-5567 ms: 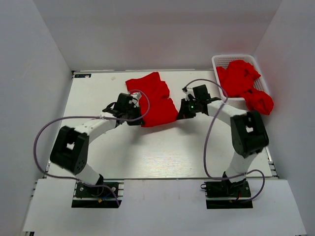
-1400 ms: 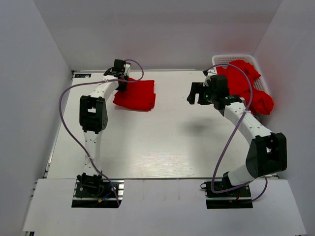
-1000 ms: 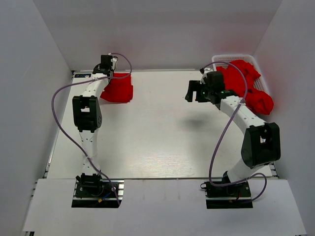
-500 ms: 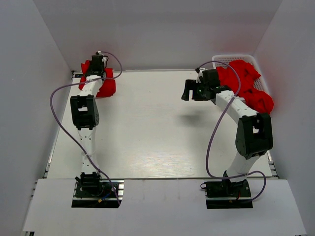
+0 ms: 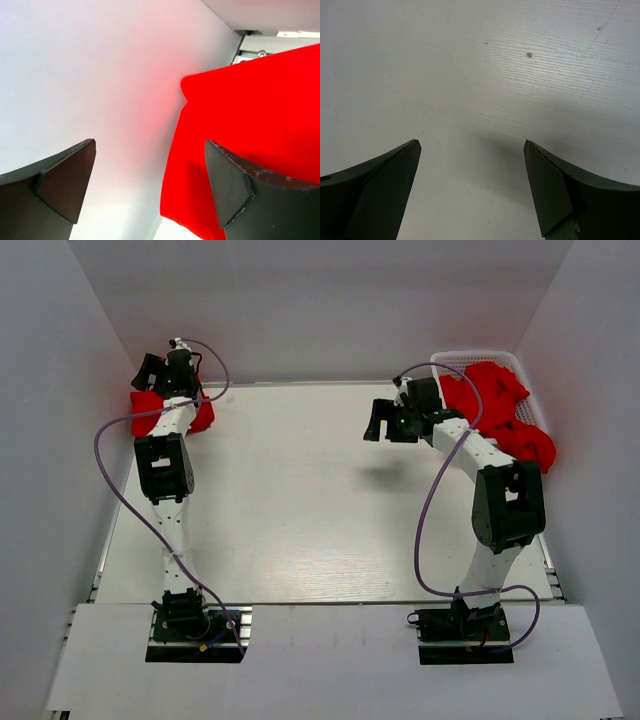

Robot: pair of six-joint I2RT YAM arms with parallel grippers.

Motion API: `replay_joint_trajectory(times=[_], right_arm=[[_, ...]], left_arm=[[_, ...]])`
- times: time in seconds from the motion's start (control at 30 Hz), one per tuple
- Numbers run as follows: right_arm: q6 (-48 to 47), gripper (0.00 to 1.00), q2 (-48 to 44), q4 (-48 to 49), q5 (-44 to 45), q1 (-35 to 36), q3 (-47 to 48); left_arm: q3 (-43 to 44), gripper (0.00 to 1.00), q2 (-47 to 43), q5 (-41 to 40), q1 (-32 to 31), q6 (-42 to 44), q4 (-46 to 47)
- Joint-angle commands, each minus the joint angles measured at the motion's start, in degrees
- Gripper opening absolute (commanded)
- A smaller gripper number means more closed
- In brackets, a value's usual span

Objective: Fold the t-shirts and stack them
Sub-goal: Put the neatly folded tshirt into the corner of the board with the left arm

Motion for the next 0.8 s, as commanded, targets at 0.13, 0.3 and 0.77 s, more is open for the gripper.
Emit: replay_joint_trajectory(times=[0.13,0.3,0.77], right_arm=[[1.2,0.9,-0.9,0.9,-2.6,-0.1,2.0],[2.2,0.9,-3.4,2.9,-3.4,-0.2,-0.6],[1.1,0.9,-17.7,2.7,2.9,-0.4,-11.5]], left_arm=[[4.4,1.0,-3.5,7.9,0.0,-11.5,-10.0],[5.0,1.0,-6.1,20.8,-1.1,-20.8,-18.9],[-25.8,1.0,-35.8,53.2,-5.0,-44.5,-29.3]])
